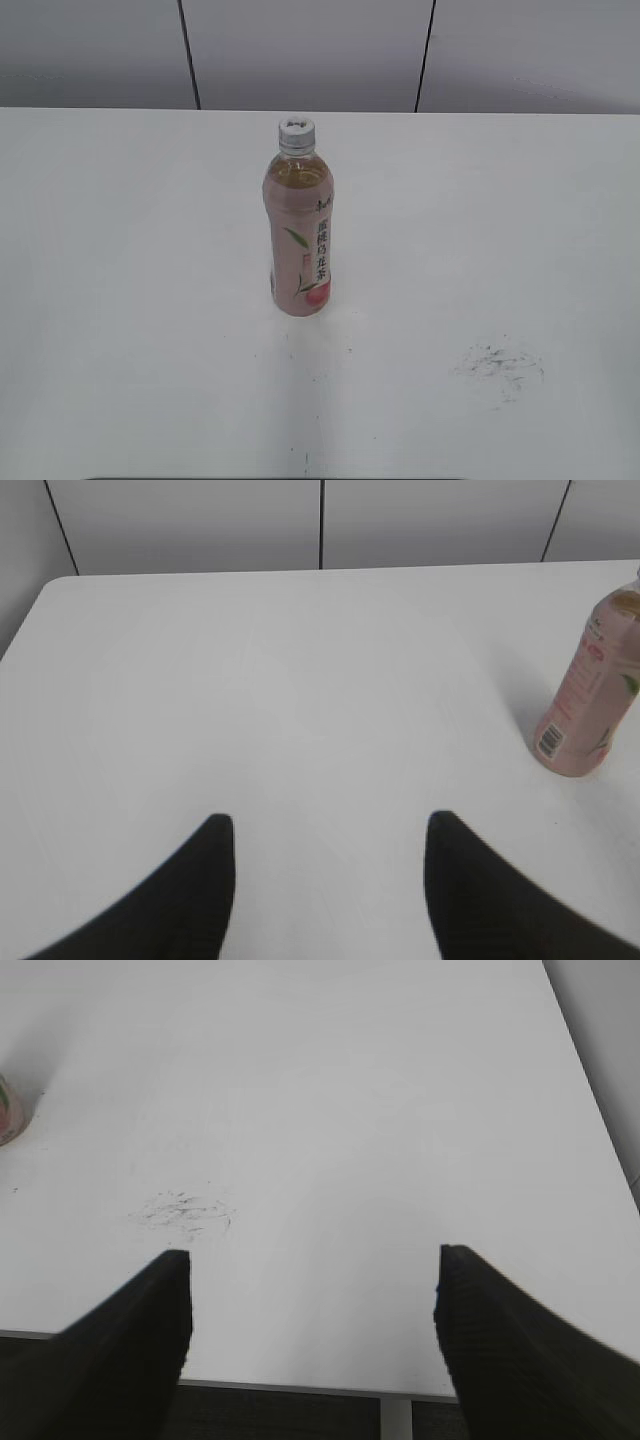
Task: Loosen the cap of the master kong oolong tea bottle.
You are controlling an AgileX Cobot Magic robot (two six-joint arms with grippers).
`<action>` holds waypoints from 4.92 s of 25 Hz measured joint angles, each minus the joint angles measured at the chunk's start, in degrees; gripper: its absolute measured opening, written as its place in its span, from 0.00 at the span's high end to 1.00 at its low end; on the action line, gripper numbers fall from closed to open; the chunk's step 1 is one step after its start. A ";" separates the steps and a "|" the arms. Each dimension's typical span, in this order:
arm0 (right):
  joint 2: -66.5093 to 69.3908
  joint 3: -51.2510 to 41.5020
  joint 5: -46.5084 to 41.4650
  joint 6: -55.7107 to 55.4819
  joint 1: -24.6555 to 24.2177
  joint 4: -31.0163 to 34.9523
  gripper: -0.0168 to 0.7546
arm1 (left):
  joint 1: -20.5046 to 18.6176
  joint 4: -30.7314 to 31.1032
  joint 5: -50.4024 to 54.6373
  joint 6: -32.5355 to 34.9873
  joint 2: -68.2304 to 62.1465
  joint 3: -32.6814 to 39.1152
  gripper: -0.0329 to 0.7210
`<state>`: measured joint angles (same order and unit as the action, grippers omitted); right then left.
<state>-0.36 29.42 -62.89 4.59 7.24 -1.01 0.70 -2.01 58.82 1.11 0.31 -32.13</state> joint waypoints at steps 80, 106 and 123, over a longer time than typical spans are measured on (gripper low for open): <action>0.00 0.00 0.00 -0.42 0.00 1.70 0.24 | 15.69 38.85 -128.06 -10.47 -107.14 11.55 0.16; 0.00 0.00 0.00 -2.00 0.00 2.06 0.24 | 27.46 31.01 -128.06 -13.76 -120.80 -9.22 0.25; 0.00 -0.04 0.04 -2.16 0.00 5.04 0.24 | 29.19 34.51 -125.07 -13.70 -119.68 -9.69 0.44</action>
<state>-0.36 29.37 -62.85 2.43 7.24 4.03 29.89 32.50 -66.26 -12.60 -119.37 -41.82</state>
